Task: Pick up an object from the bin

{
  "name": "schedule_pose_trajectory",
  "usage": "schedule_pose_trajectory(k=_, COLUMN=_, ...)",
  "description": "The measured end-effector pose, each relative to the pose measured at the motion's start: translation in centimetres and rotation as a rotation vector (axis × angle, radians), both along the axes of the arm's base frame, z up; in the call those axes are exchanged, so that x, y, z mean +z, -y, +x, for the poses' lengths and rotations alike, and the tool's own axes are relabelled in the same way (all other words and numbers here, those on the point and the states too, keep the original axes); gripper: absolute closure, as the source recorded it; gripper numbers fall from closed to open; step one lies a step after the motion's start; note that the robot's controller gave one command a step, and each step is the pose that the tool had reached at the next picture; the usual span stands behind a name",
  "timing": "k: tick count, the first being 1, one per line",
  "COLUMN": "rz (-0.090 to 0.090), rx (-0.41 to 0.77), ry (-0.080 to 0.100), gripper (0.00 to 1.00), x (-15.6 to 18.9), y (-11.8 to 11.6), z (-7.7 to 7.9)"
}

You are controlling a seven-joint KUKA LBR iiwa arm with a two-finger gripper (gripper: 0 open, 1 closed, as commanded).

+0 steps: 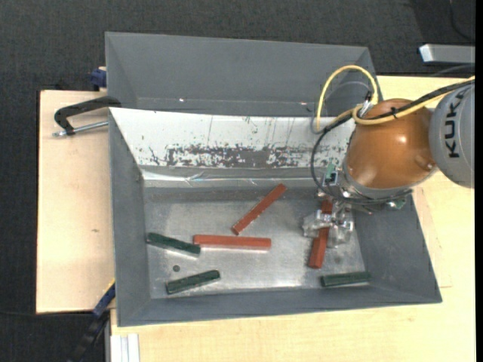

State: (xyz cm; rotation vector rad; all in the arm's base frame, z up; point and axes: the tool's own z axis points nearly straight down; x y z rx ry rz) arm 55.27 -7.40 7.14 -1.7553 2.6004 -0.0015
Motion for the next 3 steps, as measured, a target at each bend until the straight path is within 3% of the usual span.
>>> schedule_pose_trajectory(k=3, rz=0.001, rx=-0.001, ry=-0.001, gripper=1.0, x=0.59, y=-0.07, z=-0.03)
